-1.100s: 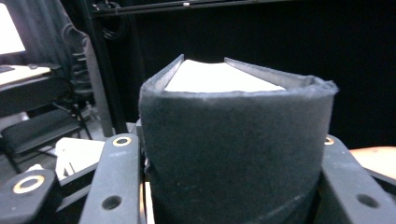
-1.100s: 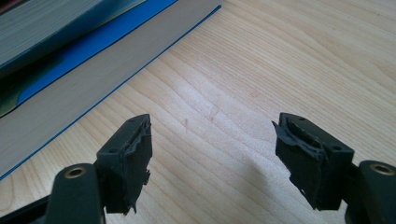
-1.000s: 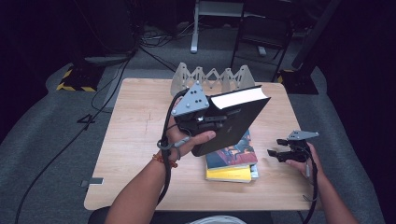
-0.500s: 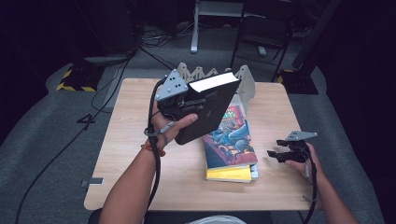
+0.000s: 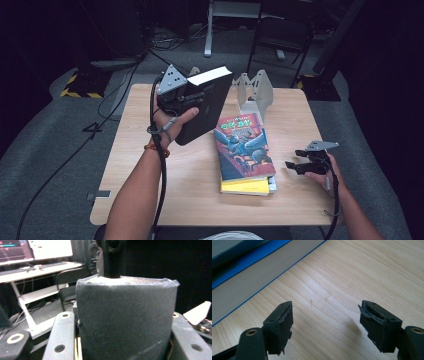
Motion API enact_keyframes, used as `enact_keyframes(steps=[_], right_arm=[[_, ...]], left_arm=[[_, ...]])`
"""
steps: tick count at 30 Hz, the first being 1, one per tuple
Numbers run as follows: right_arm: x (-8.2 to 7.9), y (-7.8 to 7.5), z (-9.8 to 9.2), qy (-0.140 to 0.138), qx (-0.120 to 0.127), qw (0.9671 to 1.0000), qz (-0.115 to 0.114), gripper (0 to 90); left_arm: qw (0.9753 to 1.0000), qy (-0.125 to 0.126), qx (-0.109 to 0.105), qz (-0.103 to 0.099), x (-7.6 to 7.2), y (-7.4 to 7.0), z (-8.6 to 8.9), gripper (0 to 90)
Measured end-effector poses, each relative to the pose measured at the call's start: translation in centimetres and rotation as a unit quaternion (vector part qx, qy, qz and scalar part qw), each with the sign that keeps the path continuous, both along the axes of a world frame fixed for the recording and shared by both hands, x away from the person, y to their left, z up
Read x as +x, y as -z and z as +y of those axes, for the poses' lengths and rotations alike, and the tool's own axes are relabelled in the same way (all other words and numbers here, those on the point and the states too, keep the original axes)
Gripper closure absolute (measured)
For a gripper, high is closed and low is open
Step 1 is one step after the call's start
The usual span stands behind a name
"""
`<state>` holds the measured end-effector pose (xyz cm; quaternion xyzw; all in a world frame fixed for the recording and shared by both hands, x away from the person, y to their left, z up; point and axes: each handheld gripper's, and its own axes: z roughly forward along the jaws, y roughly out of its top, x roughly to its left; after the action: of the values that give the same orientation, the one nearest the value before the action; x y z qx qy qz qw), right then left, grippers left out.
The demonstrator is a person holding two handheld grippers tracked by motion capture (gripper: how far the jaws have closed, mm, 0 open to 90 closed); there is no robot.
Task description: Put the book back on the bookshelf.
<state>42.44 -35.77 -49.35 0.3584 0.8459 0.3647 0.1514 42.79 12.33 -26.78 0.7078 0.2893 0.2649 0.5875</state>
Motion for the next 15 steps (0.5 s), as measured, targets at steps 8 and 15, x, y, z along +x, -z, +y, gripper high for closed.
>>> enact_keyframes(steps=[8,15], right_arm=[[0.2,0.5,0.1,0.002,-0.008,0.9999,0.008,26.3],[0.2,0.6,0.2,0.002,-0.01,0.9999,0.004,25.8]], left_arm=[[0.9985,-0.053,0.002,0.016,2.4,0.8,1.1,52.0],[0.9964,-0.081,0.009,0.021,4.2,0.9,1.3,52.0]])
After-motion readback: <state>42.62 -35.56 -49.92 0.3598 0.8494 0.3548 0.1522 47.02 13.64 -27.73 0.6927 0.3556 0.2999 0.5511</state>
